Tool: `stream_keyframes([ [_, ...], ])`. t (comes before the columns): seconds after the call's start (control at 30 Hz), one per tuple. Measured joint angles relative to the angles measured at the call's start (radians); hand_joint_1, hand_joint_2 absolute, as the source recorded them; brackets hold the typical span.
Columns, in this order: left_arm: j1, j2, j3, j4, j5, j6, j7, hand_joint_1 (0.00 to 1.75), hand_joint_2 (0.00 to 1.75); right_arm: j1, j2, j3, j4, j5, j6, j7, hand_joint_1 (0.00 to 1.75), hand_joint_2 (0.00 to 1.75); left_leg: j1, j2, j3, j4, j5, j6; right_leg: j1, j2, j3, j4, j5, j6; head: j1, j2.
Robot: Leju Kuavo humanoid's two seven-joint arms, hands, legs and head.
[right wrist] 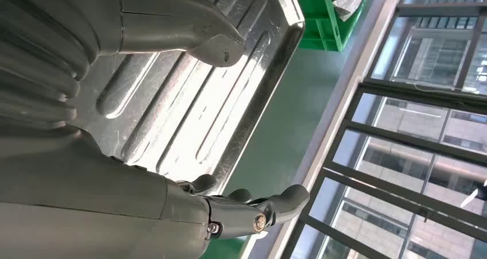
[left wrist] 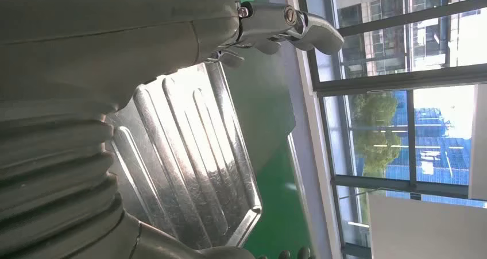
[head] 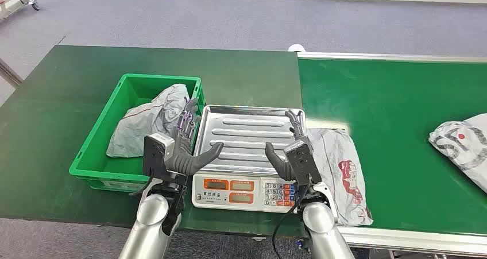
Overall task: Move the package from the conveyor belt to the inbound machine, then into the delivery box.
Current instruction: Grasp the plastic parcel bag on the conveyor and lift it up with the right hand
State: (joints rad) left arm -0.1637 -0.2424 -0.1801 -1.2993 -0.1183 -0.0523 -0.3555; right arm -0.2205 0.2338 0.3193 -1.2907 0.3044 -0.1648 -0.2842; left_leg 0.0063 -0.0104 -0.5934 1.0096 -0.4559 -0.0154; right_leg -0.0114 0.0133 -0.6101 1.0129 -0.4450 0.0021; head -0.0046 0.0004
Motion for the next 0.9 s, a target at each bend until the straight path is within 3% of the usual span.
stream_keyframes([
  [0.2, 0.003, 0.002, 0.000, 0.002, 0.000, 0.004, -0.003, 0.00, 1.75, -0.003, 0.000, 0.000, 0.010, 0.000, -0.012, 0.001, 0.00, 1.75, 0.000, 0.000, 0.000, 0.000, 0.000, 0.000, 0.000, 0.000, 0.000, 0.000, 0.000, 0.000, 0.000, 0.000],
  [0.37, 0.017, 0.006, 0.000, 0.004, 0.004, 0.015, -0.011, 0.00, 1.75, 0.012, -0.012, -0.011, 0.013, 0.016, -0.084, -0.012, 0.00, 1.75, 0.000, 0.000, 0.000, 0.000, 0.000, 0.000, 0.000, 0.000, -0.001, 0.000, 0.000, 0.000, 0.000, 0.000],
  [0.9, 0.085, 0.023, 0.026, -0.023, 0.023, 0.043, -0.033, 0.00, 1.75, 0.075, -0.088, -0.291, 0.048, 0.119, -0.240, -0.016, 0.00, 1.75, 0.000, 0.000, 0.000, 0.000, -0.002, 0.000, -0.001, -0.001, -0.001, 0.000, -0.001, 0.001, 0.000, 0.000],
])
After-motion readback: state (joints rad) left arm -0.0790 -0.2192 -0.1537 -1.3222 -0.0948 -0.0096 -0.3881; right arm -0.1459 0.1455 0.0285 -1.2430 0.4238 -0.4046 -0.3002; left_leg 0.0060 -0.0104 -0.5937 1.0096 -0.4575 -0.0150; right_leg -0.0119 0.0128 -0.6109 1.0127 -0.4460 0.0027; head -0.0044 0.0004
